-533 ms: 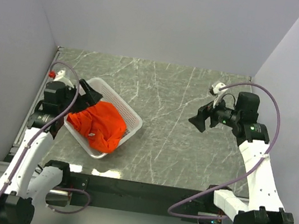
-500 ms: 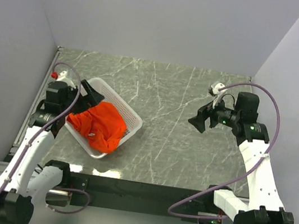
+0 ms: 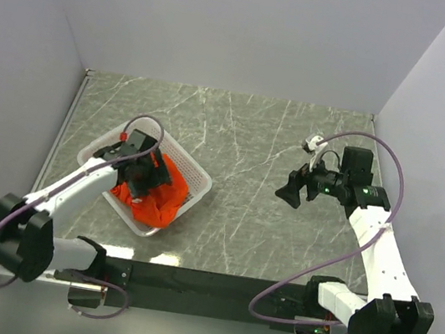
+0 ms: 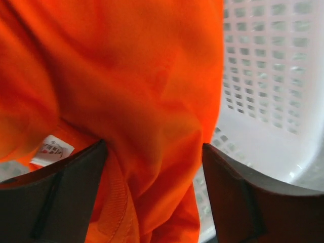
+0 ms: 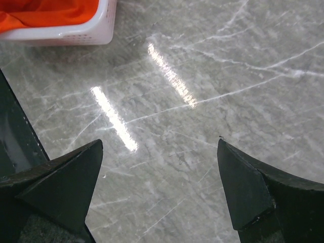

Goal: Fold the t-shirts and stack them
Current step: Grab the tshirt from the pile

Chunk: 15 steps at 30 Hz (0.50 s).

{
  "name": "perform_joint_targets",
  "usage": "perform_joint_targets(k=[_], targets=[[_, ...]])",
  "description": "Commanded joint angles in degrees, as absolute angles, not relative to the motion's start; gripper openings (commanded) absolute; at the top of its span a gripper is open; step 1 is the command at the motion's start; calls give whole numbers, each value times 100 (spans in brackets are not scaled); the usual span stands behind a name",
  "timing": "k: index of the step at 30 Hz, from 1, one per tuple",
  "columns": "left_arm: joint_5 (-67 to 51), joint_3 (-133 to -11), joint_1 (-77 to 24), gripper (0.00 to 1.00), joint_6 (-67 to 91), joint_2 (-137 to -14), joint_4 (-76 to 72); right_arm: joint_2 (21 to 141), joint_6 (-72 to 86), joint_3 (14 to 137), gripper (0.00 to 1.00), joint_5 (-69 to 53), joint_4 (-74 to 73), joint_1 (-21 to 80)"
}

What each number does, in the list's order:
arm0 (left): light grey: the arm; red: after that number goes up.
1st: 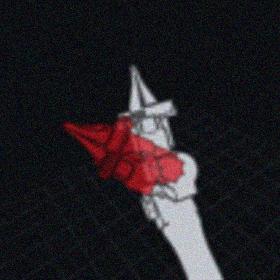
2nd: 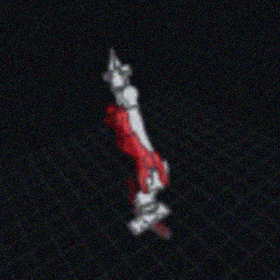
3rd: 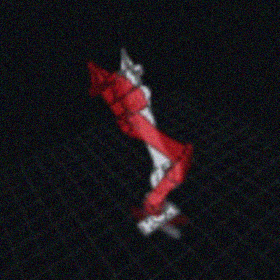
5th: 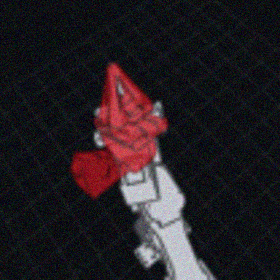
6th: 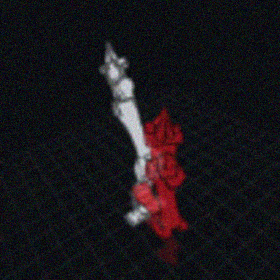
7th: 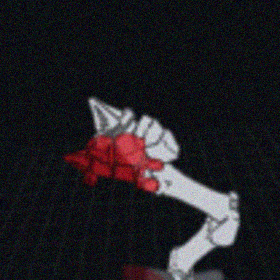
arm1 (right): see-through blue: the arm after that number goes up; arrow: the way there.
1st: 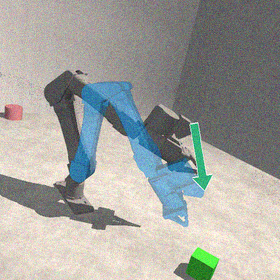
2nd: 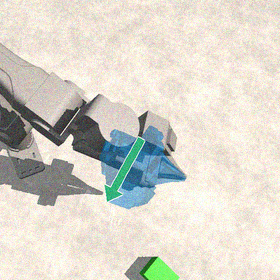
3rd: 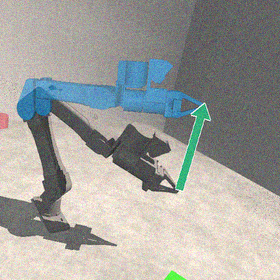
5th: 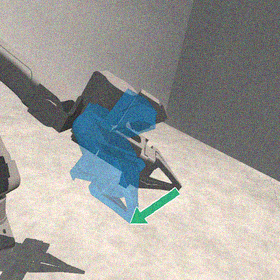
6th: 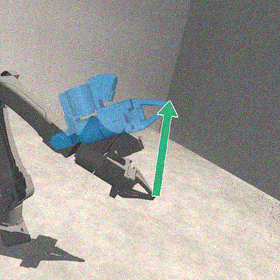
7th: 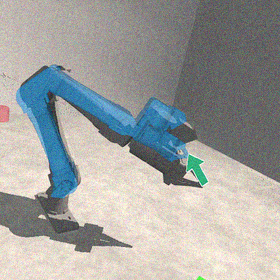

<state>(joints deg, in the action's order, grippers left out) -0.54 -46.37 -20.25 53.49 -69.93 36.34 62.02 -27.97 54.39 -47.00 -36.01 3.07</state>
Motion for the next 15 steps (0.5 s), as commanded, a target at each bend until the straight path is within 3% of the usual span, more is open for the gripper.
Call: perform_joint_targets(k=[1, 3, 4, 6, 7, 10, 15], targets=[[587, -4974, -2302, 74, 5643, -7496, 3823, 6126, -2760, 5362, 100, -4763, -3384, 308], [746, -5089, -2460, 62, 5608, -7689, 3823, 6082, -2751, 5326, 100, -4772, -3366, 308], [851, -5098, -2504, 42, 5547, -7699, 3788, 6073, -2751, 5317, 100, -4755, -3375, 308], [966, -5273, -2558, 23, 5458, -7647, 3805, 6056, -2777, 5326, 100, -4737, -3410, 308], [1010, -5378, -2566, 1, 5319, -7594, 3832, 6038, -2803, 5352, 100, -4711, -3436, 308], [1116, -5992, -2628, 0, 4828, -7217, 3754, 6003, -2909, 5510, 99, -4737, -3690, 299], [55, -7293, -2672, 0, 3913, -6645, 2814, 6003, -3233, 6002, 97, -4904, -4139, 290]])
